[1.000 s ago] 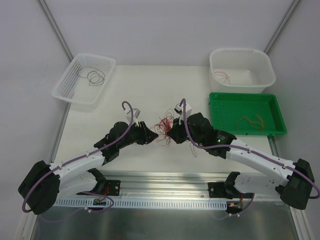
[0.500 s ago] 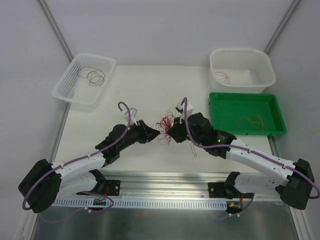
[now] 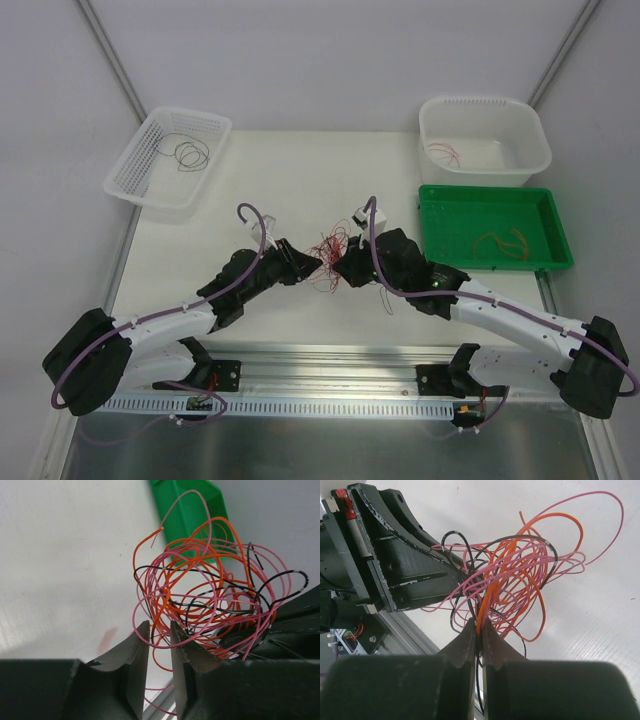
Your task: Untangle the cables
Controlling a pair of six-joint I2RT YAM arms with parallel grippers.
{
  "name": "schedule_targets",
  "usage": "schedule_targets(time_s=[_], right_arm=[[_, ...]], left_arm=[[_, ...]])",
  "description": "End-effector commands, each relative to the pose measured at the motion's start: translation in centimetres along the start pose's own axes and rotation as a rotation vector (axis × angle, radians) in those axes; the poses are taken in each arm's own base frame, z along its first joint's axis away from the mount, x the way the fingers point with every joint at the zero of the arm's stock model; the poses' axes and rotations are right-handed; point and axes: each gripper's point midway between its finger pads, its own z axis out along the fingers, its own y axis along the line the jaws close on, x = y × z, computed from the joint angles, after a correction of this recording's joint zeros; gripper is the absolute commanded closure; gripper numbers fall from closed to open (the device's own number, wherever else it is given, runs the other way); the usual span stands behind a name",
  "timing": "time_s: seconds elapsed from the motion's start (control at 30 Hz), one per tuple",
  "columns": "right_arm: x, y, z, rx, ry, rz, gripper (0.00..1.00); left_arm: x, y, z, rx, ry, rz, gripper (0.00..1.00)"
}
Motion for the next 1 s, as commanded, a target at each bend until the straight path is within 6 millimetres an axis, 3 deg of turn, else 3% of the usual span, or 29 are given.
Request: schedule_targets(time_s=[0.0,0.1,0.17,0.27,0.4,0.5,0.57,0.67,0.83,0.97], right_arm=[[-1.3,1.0,0.2,-0.039,-0.057,0.038,0.99],[-1.2,0.8,0.1,-0.033,-0.053,0.036,0.99],[-1.3,0.3,0.0,-0.008,-0.059,0.023,0.99],[-0.9,-1.6,-0.8,0.084,-0.046,-0.004,0.99],[-0.3,-6.6,-2.0,0.279,-0.039,0.01,0.99],[0.0,-9.6,-3.2,0.367,-0.053,0.055,0.99],[0.7,-11.5,-4.0,0.403,-0.056,0.088,0.99],[1.5,-13.2,-4.7,0.44,-0.044,0.118,0.99],[2.0,-14.2,-5.6,0.457,-0.042,0.137,0.99],[2.8,-14.7,-5.8,0.471,-0.025,0.15,0.99]], left_arm=[[-2.0,-2.7,0.6,0.077,-0.074,-0.012,0.81],[-1.5,-2.5,0.7,0.07,-0.061,-0.011,0.99],[-1.3,-2.1,0.6,0.064,-0.056,-0.013,1.0],[-0.5,0.0,0.0,-0.013,-0.044,-0.011,1.0],[-0.2,2.7,-1.5,-0.155,-0.032,0.028,1.0],[-2.3,3.6,-3.3,-0.257,-0.101,0.056,1.0],[-3.6,5.2,-5.4,-0.381,-0.148,0.079,1.0],[-5.4,6.7,-7.9,-0.485,-0.213,0.085,1.0],[-7.7,9.0,-11.3,-0.633,-0.271,0.032,1.0],[-12.1,10.8,-14.3,-0.745,-0.373,-0.096,1.0]])
